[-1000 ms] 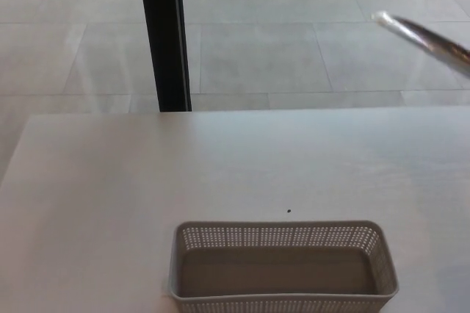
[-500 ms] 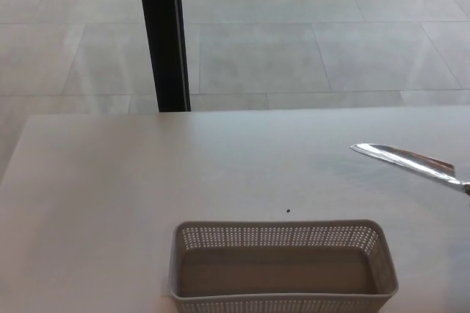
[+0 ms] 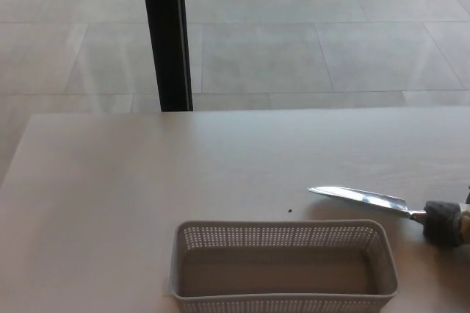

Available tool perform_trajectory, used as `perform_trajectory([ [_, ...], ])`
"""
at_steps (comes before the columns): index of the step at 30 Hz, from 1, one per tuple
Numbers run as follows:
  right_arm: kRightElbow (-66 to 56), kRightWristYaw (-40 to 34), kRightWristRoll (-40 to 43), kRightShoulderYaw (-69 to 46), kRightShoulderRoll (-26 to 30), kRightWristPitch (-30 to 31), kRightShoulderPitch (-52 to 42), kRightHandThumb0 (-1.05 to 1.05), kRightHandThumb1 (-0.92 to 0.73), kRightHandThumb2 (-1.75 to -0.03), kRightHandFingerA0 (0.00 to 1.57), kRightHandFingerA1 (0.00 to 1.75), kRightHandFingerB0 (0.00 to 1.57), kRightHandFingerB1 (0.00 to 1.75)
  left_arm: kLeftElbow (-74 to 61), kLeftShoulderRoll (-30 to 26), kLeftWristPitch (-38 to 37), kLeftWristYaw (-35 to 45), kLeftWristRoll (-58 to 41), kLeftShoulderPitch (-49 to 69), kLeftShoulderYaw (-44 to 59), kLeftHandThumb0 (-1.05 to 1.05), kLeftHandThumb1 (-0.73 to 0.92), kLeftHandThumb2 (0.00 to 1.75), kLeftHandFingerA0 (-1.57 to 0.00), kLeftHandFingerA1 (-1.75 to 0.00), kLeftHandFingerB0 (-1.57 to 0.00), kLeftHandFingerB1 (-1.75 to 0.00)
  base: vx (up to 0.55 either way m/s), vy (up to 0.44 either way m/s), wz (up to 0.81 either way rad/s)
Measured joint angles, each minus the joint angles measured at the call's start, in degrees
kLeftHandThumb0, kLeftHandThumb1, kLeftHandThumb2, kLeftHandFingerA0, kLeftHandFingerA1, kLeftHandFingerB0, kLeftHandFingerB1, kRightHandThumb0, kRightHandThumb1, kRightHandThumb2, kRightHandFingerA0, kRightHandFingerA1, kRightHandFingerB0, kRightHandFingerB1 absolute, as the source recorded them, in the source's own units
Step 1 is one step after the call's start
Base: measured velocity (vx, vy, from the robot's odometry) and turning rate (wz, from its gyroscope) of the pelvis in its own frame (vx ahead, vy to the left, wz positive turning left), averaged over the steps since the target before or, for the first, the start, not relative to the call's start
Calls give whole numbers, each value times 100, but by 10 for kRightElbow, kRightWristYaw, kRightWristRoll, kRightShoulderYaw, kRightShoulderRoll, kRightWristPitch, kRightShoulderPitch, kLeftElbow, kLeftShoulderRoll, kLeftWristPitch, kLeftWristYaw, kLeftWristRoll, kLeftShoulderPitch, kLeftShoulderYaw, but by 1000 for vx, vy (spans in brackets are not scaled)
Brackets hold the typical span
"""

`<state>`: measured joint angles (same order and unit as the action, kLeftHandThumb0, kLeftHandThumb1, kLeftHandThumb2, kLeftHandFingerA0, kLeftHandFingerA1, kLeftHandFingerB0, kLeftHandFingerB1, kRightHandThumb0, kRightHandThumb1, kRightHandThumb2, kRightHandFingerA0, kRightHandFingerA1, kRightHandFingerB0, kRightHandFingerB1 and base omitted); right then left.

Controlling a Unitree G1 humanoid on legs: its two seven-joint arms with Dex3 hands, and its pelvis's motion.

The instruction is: A garden tool is kept on the righthand side and a container is kept on the lefthand side on a desk infront of the robot. the robot uses its right hand to pick up the garden tool and makes a scooping motion inside the container

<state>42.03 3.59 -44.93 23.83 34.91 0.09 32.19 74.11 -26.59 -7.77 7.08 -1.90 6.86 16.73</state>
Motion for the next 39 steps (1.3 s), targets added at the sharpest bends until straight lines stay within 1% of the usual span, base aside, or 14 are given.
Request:
perform_trajectory([
  [1,-6,7,-4,6,0,9,0,-97,-68,-102,0,10,6,11,0,0,0,0,0,-1,0,-52,64,60,-61,-58,-54,-41,0,0,0],
  [3,-18,21,-8,12,-1,26,0,-105,-69,-110,0,20,0,0,1,0,0,0,-1,-2,0,-54,64,59,-54,-61,-56,-43,0,0,0],
  [4,-22,27,-9,13,-1,30,0,-105,-69,-110,0,20,0,0,1,0,0,0,-1,-2,0,-54,64,59,-54,-61,-56,-43,0,0,0],
  [5,-29,35,-10,13,-1,38,0,-105,-86,-67,0,0,0,0,0,1,0,0,-1,-3,0,-55,64,59,-47,-57,-54,-42,0,0,0],
  [13,-72,99,-3,5,-1,80,0,-105,-88,-70,0,0,0,0,1,2,0,0,-2,-3,0,-53,63,59,-56,-57,-59,-42,0,0,0],
  [14,-79,111,0,2,-1,86,0,-105,-72,-99,0,0,0,1,1,2,0,0,-2,-2,0,-54,63,59,-55,-59,-57,-42,0,0,0],
  [15,-85,119,2,0,0,90,0,-105,-88,-70,0,0,0,0,2,2,0,0,-3,-2,0,-53,63,59,-56,-58,-57,-42,0,0,0],
  [24,-199,194,42,-84,43,118,-53,-105,-90,-69,0,0,0,0,6,3,0,1,-5,-2,0,-52,63,59,-58,-57,-58,-42,0,0,0],
  [25,-215,201,49,-101,51,120,-64,-105,-72,-96,0,0,0,1,7,4,0,1,-5,-2,0,-53,63,59,-59,-58,-57,-42,0,0,0],
  [27,-248,212,64,-143,67,122,-91,-105,-90,-68,0,0,0,0,7,4,0,1,-5,-3,0,-54,63,59,-52,-56,-54,-41,0,0,0],
  [29,-270,218,76,-181,76,122,-114,-104,-69,-97,0,0,0,0,7,4,0,1,-5,-4,0,-53,64,59,-56,-61,-57,-43,0,0,0],
  [33,-299,226,96,-257,83,121,-158,-105,-91,-69,0,0,0,20,6,4,0,1,-6,-6,0,-52,65,59,-63,-67,-58,-43,0,0,0],
  [34,-306,228,101,-278,84,122,-170,-105,-67,-116,0,41,1,32,5,4,0,1,-6,-6,-1,-54,64,59,-63,-65,-60,-44,0,0,0],
  [39,-314,231,123,-364,83,121,-219,-105,-69,-114,0,49,1,41,5,5,0,2,-6,-8,-2,-55,62,59,-53,-58,-56,-42,0,0,0],
])
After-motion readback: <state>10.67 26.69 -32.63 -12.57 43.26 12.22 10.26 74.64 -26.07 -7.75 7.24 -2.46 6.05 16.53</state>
